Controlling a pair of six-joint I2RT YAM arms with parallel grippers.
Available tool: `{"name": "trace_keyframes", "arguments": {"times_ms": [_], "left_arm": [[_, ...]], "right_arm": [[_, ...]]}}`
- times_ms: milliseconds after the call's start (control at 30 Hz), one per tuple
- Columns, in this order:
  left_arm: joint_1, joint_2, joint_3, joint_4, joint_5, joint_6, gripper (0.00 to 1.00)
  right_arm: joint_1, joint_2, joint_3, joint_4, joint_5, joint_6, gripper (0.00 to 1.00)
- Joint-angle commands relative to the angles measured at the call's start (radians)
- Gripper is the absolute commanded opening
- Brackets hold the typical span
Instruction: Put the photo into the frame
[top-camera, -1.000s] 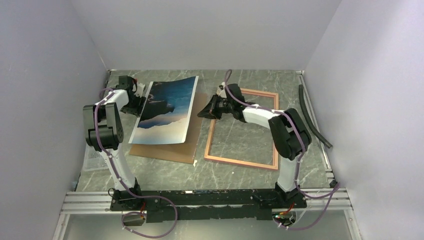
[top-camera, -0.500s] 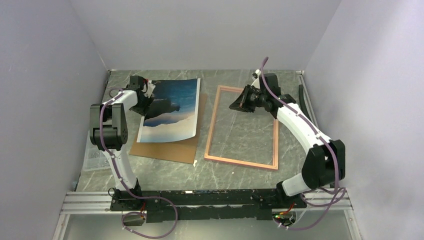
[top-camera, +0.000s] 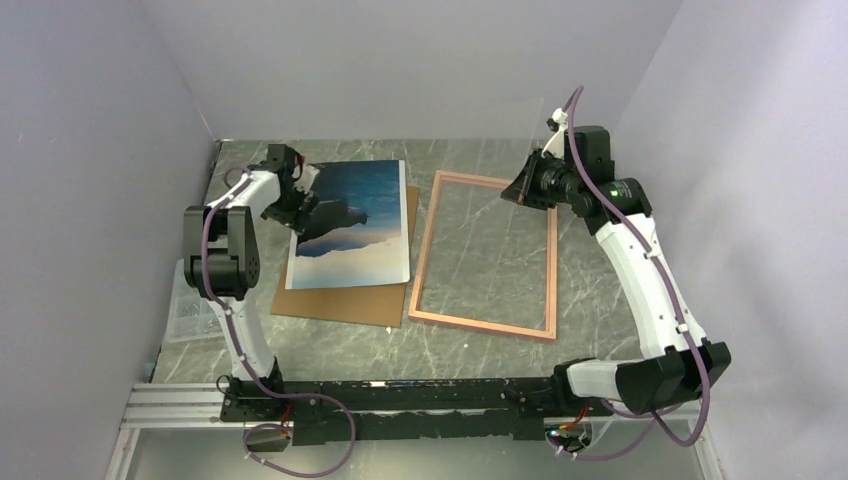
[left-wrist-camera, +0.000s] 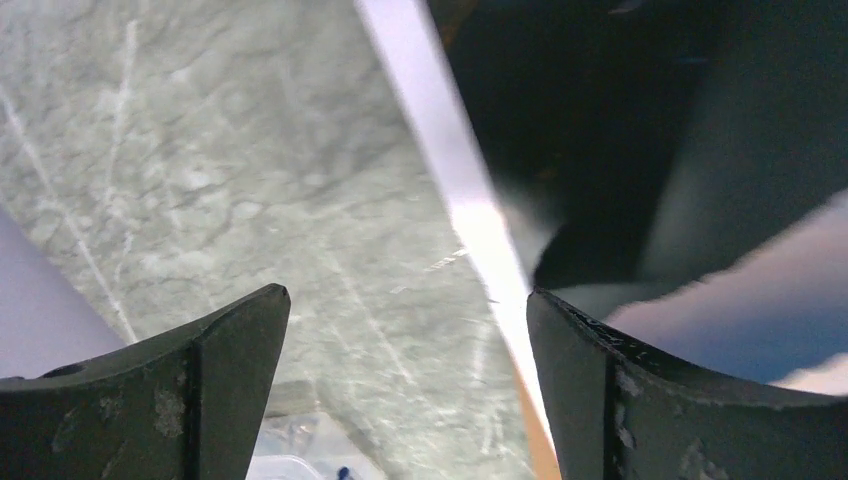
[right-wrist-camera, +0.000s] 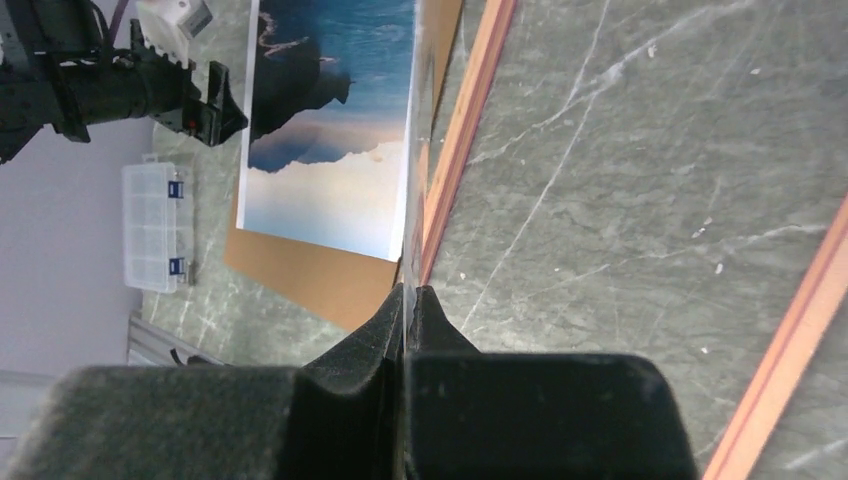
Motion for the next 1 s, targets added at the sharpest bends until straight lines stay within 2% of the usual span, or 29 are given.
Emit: {"name": "trace_keyframes", "arguments": {"times_ms": [0,133,233,400,667,800,967], "left_arm": [[-0.062,-0.080,0.085,-0.154,0.106,-0.056,0.94],[-0.104,-0.102,0.158,-0.246,0.161,-0.090,0.94],[-0.156,-0.119,0.185,-0.253,0.163,-0.093,0.94],[-0.304,-0.086,0.287,-0.289,0.233,-0.133,0.94],[-0.511,0.077,0.353,-0.166,0.289,-0.231,0.94],[-0.558,0.165,0.407,-0.135,0.314,-0.279,0.94],[-0.601,0.222,0.431,-0.081,0.323,-0.305,0.87]], "right_arm": [[-0.003,-0.016,0.133,-0.114,0.064,-0.092,0.00],[-0.002,-0.019,0.208,-0.182,0.128,-0.119,0.00],[-0.003,-0.020,0.256,-0.218,0.156,-0.133,0.00],[-0.006,-0.030,0.317,-0.264,0.224,-0.139,0.00],[-0.018,-0.053,0.336,-0.305,0.289,-0.106,0.00],[-0.019,-0.065,0.331,-0.314,0.303,-0.098,0.00],[-0.021,-0.076,0.299,-0.309,0.296,-0.090,0.00]]}}
